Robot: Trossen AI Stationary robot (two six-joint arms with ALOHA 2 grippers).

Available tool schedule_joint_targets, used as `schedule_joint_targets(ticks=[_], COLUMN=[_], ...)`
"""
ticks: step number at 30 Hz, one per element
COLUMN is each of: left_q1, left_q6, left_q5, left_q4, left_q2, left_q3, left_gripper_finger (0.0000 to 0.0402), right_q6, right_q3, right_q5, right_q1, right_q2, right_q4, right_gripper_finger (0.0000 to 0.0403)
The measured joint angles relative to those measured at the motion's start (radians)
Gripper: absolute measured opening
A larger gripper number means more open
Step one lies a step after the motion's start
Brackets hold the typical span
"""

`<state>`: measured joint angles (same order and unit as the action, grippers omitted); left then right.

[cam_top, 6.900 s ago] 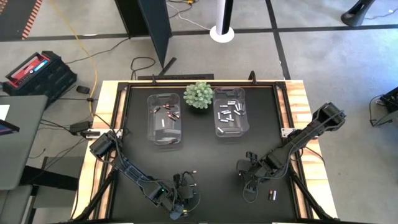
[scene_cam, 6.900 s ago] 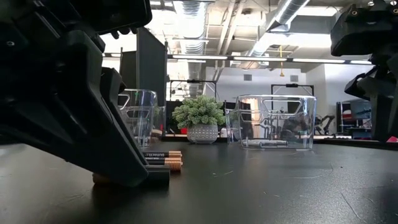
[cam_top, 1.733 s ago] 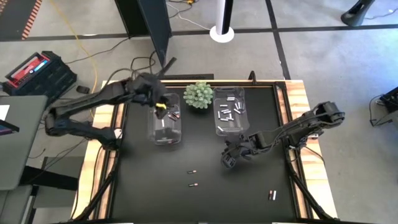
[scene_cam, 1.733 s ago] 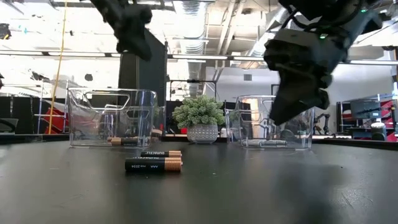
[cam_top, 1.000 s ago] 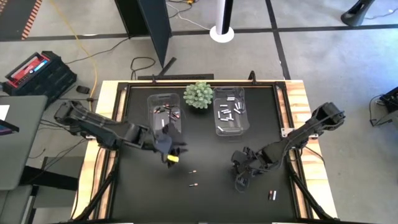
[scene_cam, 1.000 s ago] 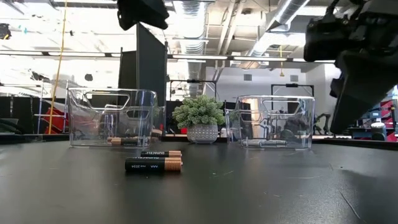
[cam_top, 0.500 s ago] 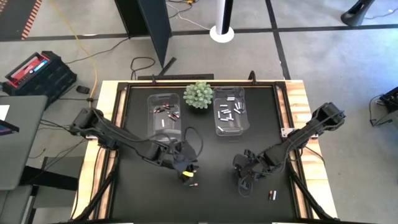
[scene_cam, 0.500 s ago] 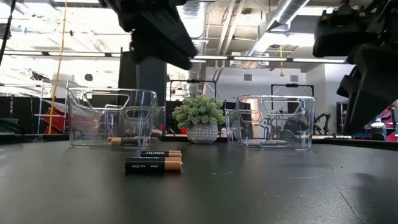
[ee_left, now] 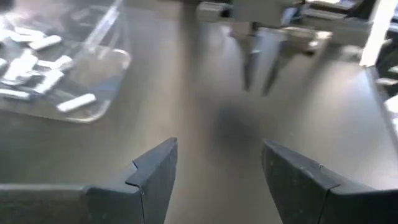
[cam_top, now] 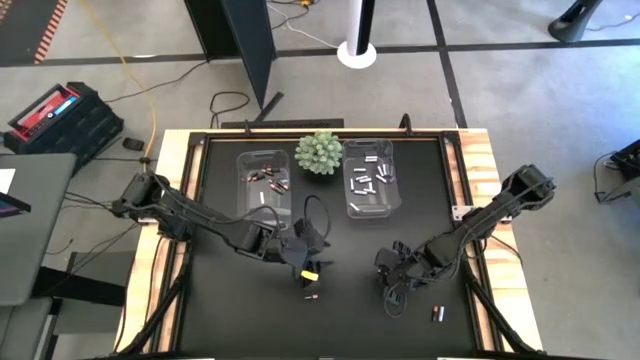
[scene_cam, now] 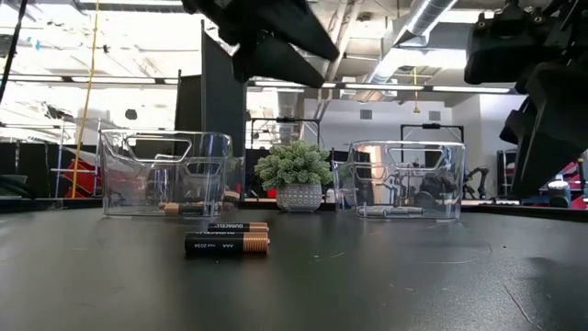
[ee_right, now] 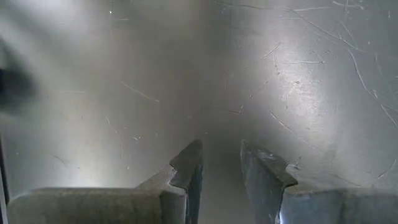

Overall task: Sort batteries
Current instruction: Put the black-brown battery into the left transparent bin

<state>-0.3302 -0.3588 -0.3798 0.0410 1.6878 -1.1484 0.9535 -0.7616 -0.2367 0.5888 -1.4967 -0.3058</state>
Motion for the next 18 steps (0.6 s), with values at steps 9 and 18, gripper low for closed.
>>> schedule_joint_targets(ticks=[9,18], left_q1=[-0.005,-0.114], left_q6=[0.104,0.188], left_q5=[-0.003,-0.132], left_q4=[-0.006,-0.156], left_q2=[0.000,0.001], left_q3=[0.001,0.133], left_gripper_finger=[0.0225,0.0224], right_q6=[0.000,0.016], right_q3=[0.000,0.000], right_q5=[0.000,0.000], right_q1=[-0.009,-0.010], right_q2=[0.000,0.000], right_q4=[0.000,0.001], right_gripper_finger=[0.0126,0.0126])
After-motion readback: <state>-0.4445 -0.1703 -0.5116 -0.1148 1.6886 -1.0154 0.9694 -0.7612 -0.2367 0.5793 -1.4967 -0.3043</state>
